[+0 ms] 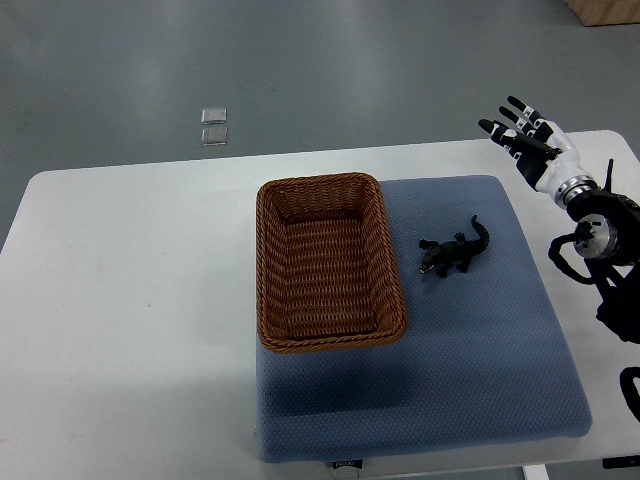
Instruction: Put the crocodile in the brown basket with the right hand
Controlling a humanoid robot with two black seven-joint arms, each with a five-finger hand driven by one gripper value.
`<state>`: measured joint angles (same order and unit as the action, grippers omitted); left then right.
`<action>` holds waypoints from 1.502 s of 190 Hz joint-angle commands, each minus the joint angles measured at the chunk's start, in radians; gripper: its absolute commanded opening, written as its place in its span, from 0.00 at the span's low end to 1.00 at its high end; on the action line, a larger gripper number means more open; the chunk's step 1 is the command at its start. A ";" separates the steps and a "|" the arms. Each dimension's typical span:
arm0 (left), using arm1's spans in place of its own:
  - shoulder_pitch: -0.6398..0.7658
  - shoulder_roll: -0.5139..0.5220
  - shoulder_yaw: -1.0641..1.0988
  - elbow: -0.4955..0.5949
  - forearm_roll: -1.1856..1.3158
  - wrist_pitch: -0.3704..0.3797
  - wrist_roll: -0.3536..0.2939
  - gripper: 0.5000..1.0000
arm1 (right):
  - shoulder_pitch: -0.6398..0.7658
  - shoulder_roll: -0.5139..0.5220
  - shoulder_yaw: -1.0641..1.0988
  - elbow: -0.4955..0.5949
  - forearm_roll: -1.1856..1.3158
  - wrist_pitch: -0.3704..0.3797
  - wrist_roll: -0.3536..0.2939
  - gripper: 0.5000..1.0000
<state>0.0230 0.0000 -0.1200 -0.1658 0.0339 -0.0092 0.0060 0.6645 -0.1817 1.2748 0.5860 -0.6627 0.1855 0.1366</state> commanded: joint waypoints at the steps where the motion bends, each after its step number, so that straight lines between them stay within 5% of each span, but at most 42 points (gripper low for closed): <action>1: 0.000 0.000 0.000 -0.001 0.001 -0.002 0.000 1.00 | 0.000 0.001 0.000 0.000 0.000 0.000 0.000 0.86; 286: 0.002 0.000 0.000 0.009 0.000 0.000 0.000 1.00 | 0.010 -0.015 0.003 0.005 0.000 0.006 0.000 0.86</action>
<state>0.0242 0.0000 -0.1196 -0.1565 0.0336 -0.0091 0.0061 0.6743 -0.1949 1.2778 0.5878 -0.6627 0.1912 0.1364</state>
